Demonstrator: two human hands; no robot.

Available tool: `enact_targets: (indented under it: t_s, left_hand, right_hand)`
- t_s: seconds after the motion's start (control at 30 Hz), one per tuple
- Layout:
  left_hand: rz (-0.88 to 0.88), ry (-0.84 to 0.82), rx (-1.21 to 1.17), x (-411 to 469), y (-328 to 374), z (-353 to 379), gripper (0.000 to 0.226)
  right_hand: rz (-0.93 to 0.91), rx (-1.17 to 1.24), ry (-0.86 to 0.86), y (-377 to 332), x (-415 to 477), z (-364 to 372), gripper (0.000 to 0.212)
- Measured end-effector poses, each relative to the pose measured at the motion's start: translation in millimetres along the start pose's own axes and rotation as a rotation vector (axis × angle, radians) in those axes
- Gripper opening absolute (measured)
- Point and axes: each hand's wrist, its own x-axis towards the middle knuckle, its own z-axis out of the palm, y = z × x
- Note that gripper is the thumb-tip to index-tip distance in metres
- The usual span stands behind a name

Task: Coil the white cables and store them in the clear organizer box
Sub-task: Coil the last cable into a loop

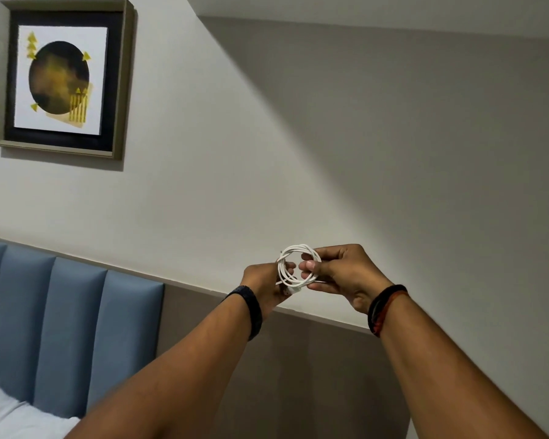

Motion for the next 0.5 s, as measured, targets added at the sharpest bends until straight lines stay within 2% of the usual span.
enact_targets:
  t_s: [0.1, 0.27, 0.37, 0.5]
  left_hand:
    - [0.045, -0.030, 0.008, 1, -2, 0, 0.013]
    - [0.365, 0.149, 0.171, 5, -3, 2, 0.010]
    - [0.461, 0.211, 0.271, 4, -4, 7, 0.006]
    - [0.627, 0.159, 0.500, -1, -3, 11, 0.027]
  right_hand:
    - [0.005, -0.019, 0.046, 1, 1, 0, 0.011]
    - [-0.001, -0.063, 0.168, 5, 3, -1, 0.011]
    - [-0.028, -0.128, 0.255, 4, 6, 4, 0.012]
    - [-0.046, -0.194, 0.352, 4, 10, 6, 0.011]
